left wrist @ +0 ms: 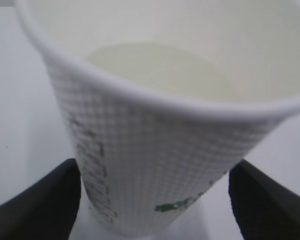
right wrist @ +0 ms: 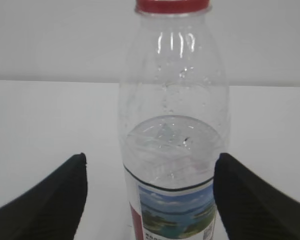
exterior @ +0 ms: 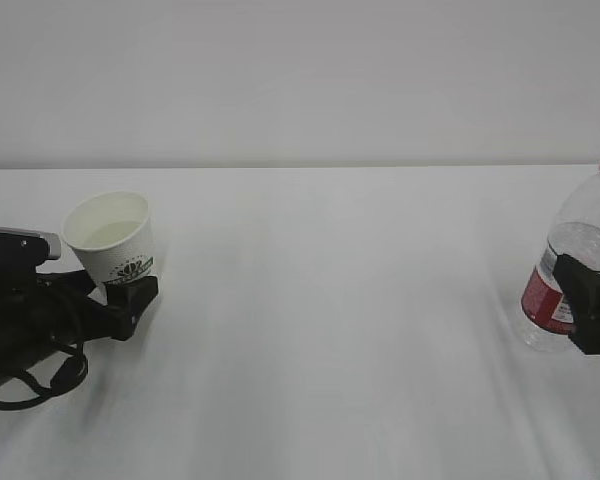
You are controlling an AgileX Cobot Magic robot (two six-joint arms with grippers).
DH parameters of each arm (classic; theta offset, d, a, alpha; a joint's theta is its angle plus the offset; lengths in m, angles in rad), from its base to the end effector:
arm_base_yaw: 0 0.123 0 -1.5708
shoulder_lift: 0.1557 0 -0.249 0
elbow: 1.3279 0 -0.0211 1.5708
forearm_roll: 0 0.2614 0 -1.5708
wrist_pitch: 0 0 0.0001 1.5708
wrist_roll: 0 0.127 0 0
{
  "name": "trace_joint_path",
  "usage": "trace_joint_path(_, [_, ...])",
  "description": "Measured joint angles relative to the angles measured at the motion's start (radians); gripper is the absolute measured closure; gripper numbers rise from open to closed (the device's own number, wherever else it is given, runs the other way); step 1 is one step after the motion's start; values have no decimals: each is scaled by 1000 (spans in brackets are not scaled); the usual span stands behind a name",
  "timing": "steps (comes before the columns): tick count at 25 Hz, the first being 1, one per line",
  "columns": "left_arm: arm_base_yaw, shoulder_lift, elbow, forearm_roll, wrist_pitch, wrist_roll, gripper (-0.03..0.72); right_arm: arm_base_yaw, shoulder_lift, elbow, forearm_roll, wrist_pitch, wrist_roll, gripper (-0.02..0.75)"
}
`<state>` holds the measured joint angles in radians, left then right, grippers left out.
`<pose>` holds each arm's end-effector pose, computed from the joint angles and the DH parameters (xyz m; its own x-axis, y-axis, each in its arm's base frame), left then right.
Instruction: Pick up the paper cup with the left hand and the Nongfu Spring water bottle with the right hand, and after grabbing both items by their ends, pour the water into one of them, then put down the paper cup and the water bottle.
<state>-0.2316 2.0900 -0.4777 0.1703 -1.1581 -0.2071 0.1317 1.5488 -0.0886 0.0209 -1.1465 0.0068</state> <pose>0.2927 -0.0893 0.0115 -0.4014 -0.0452 -0.9148 0.3152 0.9310 -0.1843 0.2273 0.0277 0.0890 -0.2244 -0.0142 -0.9744 -0.1095 0.9939 0.0107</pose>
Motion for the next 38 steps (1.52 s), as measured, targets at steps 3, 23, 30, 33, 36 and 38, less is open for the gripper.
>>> trace_joint_path(3, [0, 0, 0, -10, 0, 0, 12, 0, 0, 0, 0, 0, 0, 148])
trace_joint_path(23, [0, -64, 80, 31, 5, 0, 76, 0, 0, 0, 0, 0, 0, 149])
trace_joint_path(30, [0, -102, 122, 41, 5, 0, 86, 0, 0, 0, -4, 0, 0, 149])
trace_joint_path(33, [0, -137, 137, 42, 5, 0, 90, 0, 0, 0, -13, 0, 0, 149])
trace_joint_path(36, [0, -156, 154, 44, 5, 0, 94, 0, -9, 0, -35, 0, 0, 149])
trace_joint_path(38, [0, -159, 162, 53, 5, 0, 95, 0, -30, 0, -45, 0, 0, 148])
